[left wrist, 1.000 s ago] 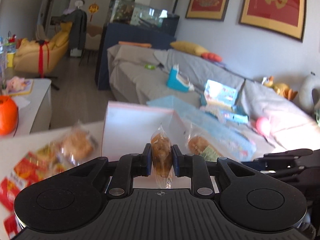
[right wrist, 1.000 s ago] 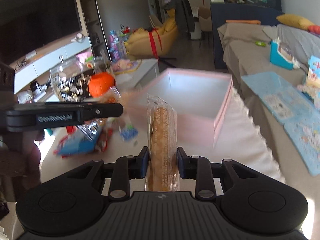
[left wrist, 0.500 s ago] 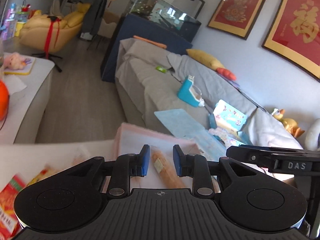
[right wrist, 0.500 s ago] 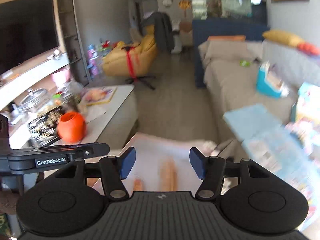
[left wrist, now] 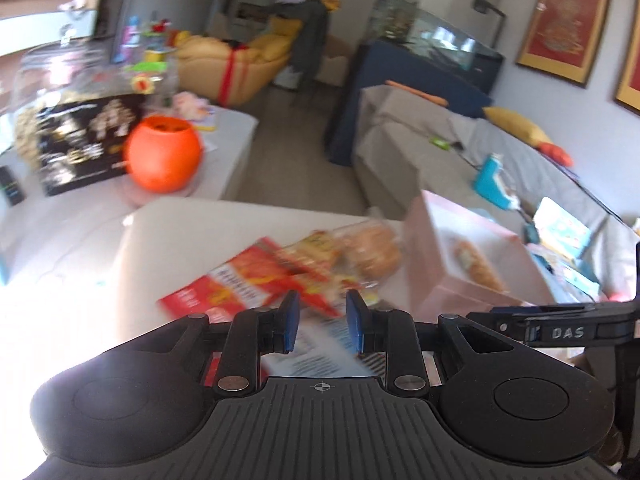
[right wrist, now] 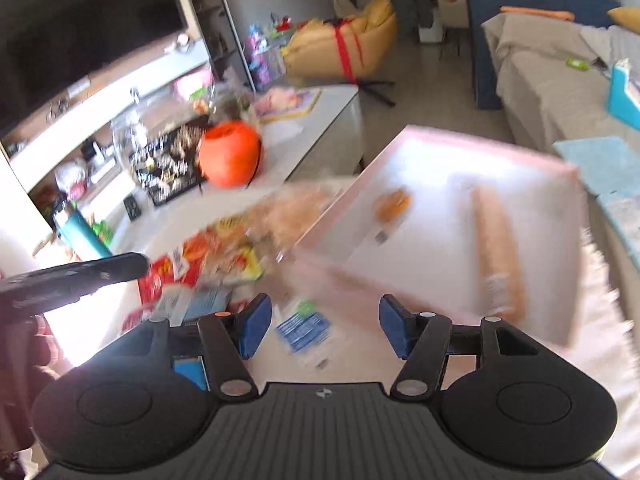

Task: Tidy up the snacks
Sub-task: 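Grasp the blue hawthorn stick packet with the right gripper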

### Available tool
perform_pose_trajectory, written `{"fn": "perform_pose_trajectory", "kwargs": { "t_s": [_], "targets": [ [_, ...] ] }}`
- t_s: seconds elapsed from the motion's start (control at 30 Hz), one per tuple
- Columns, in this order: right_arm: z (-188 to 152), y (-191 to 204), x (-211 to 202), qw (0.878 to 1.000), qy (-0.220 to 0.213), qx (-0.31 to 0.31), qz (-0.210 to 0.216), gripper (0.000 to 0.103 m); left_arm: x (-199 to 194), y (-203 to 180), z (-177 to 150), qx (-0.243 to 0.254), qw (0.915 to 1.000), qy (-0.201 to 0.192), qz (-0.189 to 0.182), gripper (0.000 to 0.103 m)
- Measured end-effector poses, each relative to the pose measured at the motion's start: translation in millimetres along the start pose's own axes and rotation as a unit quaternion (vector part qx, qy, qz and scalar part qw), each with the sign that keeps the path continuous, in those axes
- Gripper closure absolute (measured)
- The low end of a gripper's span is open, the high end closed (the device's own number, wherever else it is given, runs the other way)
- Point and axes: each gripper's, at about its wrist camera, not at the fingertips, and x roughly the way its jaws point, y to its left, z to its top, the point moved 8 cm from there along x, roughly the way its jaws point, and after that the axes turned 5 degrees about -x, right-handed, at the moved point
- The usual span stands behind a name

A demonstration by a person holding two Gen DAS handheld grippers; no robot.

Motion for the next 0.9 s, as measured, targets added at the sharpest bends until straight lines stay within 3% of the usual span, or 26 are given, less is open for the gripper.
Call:
{"fn": "perform_pose_trajectory", "kwargs": {
  "t_s": [0.17,0.23,0.37,0.43,0.53,0.6,0.7,0.83,0.9],
  "targets": [
    [-12.0,26.6,47.2,0.999,0.019,-0.036,-0.034,0.043,-20.0,32.6,-7.2,-0.045,0.9984,-0.031,0.012,0.075],
    [-15.7,33.1,59.7,0.998,0.026,-0.048,-0.028,0.043,-19.1,38.6,-4.9,-0.047,0.998,-0.039,0.014,0.075],
    [-18.4,34.5,72.2,0.998,0.023,-0.046,-0.034,0.044,-11.0,42.6,2.4,-0.056,0.9976,-0.038,-0.013,0.075],
    [-21.7,34.0,66.3,0.998,0.031,-0.037,-0.041,0.07,-5.6,40.6,6.1,-0.055,0.9972,-0.04,-0.03,0.075],
    [-42.0,28.4,41.0,0.996,0.051,-0.02,-0.065,0.081,6.6,39.3,14.6,-0.059,0.9959,-0.034,-0.059,0.075],
    [-62.2,18.9,21.9,0.994,0.068,0.006,-0.079,0.082,13.9,36.0,19.7,-0.053,0.9954,-0.029,-0.074,0.075],
    [-74.9,9.1,0.8,0.992,0.087,0.044,-0.08,0.082,17.0,28.8,18.1,-0.024,0.9965,-0.007,-0.08,0.075],
    [-46.8,16.3,0.4,0.993,0.071,0.005,-0.093,0.078,1.2,40.4,2.6,-0.022,0.9978,-0.009,-0.062,0.075],
    [-30.4,26.1,12.1,0.995,0.056,-0.023,-0.084,0.054,-7.3,52.7,-10.2,-0.052,0.9971,-0.003,-0.055,0.075]
  ]
}}
